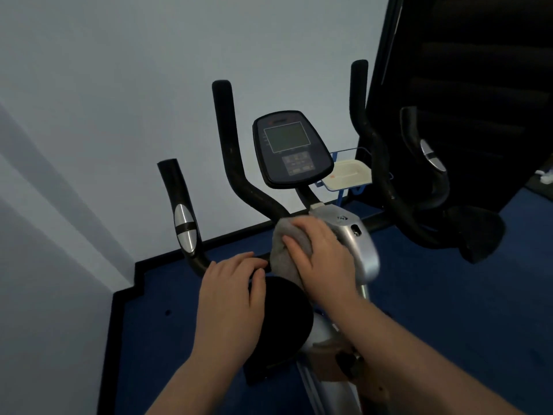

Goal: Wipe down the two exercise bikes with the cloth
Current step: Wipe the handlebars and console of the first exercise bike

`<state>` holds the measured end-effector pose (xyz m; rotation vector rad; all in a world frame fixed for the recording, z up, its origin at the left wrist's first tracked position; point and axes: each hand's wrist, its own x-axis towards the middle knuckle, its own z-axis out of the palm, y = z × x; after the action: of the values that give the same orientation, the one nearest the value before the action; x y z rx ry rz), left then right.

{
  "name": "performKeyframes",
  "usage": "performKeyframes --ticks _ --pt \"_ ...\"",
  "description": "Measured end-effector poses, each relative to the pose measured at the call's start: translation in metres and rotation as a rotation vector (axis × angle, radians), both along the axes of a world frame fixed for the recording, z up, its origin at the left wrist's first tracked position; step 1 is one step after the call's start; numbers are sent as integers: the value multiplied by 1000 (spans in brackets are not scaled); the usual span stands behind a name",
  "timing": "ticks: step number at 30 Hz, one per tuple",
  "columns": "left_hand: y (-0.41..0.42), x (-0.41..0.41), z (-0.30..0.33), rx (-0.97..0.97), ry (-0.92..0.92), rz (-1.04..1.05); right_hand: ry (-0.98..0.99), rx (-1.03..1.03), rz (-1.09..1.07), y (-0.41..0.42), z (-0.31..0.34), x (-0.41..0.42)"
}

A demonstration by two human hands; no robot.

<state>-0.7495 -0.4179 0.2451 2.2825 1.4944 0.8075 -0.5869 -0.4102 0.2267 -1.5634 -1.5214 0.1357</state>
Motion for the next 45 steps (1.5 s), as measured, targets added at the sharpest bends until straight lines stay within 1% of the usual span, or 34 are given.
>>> performKeyframes --ticks 2,3,7,9,12,15,17,19,21,23,28,30,31,35,37,39,43,45 --pt "-1 1 0 5 9 -6 -46 -59 -3 10 9 2" --pt "-2 1 0 6 7 -5 -39 -67 3 7 8 3" --pt "-3 1 1 3 -19 16 27 -78 72 -34 -12 1" --pt "-3 1 1 0 -41 27 -24 -79 72 -39 -16 4" --pt "-2 2 1 1 -69 32 -161 -84 51 -4 2 6" --pt "-1 5 3 -22 -97 54 -215 -107 32 34 24 4" --pt "-4 6 1 -18 -107 88 -166 -116 56 36 24 7" --pt "-7 6 -1 -12 -92 120 -41 -135 135 17 12 12" --pt "-9 6 -3 -1 -100 161 18 -129 200 -8 -1 16" --pt "-9 7 -2 19 -120 192 -24 -99 220 -10 -4 19" --pt "-3 6 5 62 -133 165 -262 -60 157 49 28 5" --pt "1 5 8 72 -127 154 -292 -69 131 63 34 2" --pt "5 4 11 86 -123 159 -266 -72 137 63 33 3" --pt "34 -11 27 125 -161 219 -22 -128 209 33 14 17" --pt "50 -21 33 119 -186 231 -7 -135 200 19 4 21" --pt "64 -29 37 116 -196 221 -35 -106 184 27 7 17" --pt "82 -25 38 130 -140 161 -219 -91 102 73 38 -10" --pt "82 -17 34 116 -111 129 -242 -88 75 82 46 -16"
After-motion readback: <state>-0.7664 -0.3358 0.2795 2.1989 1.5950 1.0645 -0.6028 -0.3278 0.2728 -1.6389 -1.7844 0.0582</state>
